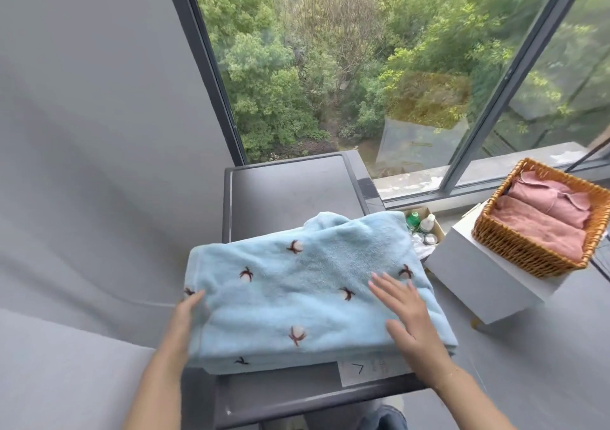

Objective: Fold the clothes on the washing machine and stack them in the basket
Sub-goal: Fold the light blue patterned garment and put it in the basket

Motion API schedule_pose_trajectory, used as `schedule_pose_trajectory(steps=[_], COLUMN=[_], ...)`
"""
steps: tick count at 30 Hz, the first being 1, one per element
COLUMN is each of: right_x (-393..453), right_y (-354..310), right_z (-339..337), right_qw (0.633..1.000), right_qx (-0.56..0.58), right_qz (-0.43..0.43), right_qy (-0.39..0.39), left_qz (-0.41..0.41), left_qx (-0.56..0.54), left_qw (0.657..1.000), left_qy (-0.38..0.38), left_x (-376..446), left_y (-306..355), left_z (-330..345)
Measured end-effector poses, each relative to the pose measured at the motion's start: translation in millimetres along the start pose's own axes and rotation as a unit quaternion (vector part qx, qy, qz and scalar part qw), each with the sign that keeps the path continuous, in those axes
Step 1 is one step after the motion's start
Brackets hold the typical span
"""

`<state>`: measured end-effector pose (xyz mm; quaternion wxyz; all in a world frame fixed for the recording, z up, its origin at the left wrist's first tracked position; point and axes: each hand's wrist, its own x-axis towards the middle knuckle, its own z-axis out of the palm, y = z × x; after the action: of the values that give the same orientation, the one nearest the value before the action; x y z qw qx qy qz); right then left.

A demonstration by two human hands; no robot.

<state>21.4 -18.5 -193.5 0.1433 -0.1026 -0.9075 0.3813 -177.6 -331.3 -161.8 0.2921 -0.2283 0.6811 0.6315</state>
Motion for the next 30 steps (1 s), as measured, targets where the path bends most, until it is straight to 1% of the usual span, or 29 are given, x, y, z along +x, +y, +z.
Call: schedule_pose_trajectory(steps=[1,2,3,4,6,8,10,12,14,16,18,19,20,21,22,24,27,30], right_x=[15,27,35,39,37,36,39,39,39,39,43,45,47,48,47,42,40,43], right_y=[-8,-11,-9,-2,20,35,34,35,35,28,11,2,-7,-13,-17,-10,-1,-4], right_z=[1,4,7,11,17,19,19,21,22,24,27,32,40,50,60,77,85,82], right_qw=[0.999,0.994,0.986,0.976,0.948,0.937,0.934,0.932,0.931,0.929,0.939,0.946,0.954,0.962,0.967,0.962,0.955,0.954], right_qx=[-0.030,-0.088,-0.146,-0.195,-0.253,-0.262,-0.277,-0.287,-0.293,-0.310,-0.306,-0.296,-0.280,-0.261,-0.251,-0.268,-0.287,-0.290], right_qz=[-0.005,0.006,0.039,0.092,0.194,0.227,0.224,0.220,0.216,0.205,0.137,0.079,0.023,-0.016,-0.027,0.008,0.039,0.028], right_qy=[0.033,0.059,0.064,0.039,-0.021,-0.035,-0.037,-0.034,-0.033,-0.001,0.074,0.103,0.103,0.075,0.032,-0.045,-0.070,-0.072], left_qz=[0.006,0.008,0.014,0.011,-0.001,-0.019,-0.059,-0.071,-0.063,-0.060,-0.066,-0.069,-0.072,-0.073,-0.077,-0.093,-0.125,-0.143], left_qx=[-0.002,0.027,0.064,0.099,0.126,0.093,0.062,0.047,0.019,0.000,-0.018,-0.026,-0.029,-0.032,-0.038,-0.047,-0.068,-0.103], left_qw=[1.000,1.000,0.997,0.994,0.991,0.995,0.995,0.993,0.995,0.996,0.996,0.996,0.996,0.996,0.995,0.993,0.986,0.980], left_qy=[-0.005,0.008,0.032,0.048,0.051,0.023,-0.041,-0.078,-0.081,-0.062,-0.050,-0.048,-0.047,-0.046,-0.048,-0.062,-0.089,-0.093], left_x=[7,19,32,54,61,44,30,27,28,30,31,31,32,34,32,29,25,23], left_y=[-3,-11,-21,-35,-42,-32,-24,-23,-23,-25,-22,-21,-20,-19,-17,-18,-19,-21], left_z=[-3,-8,-14,-23,-22,-15,-10,-10,-11,-14,-17,-17,-18,-18,-17,-15,-20,-28])
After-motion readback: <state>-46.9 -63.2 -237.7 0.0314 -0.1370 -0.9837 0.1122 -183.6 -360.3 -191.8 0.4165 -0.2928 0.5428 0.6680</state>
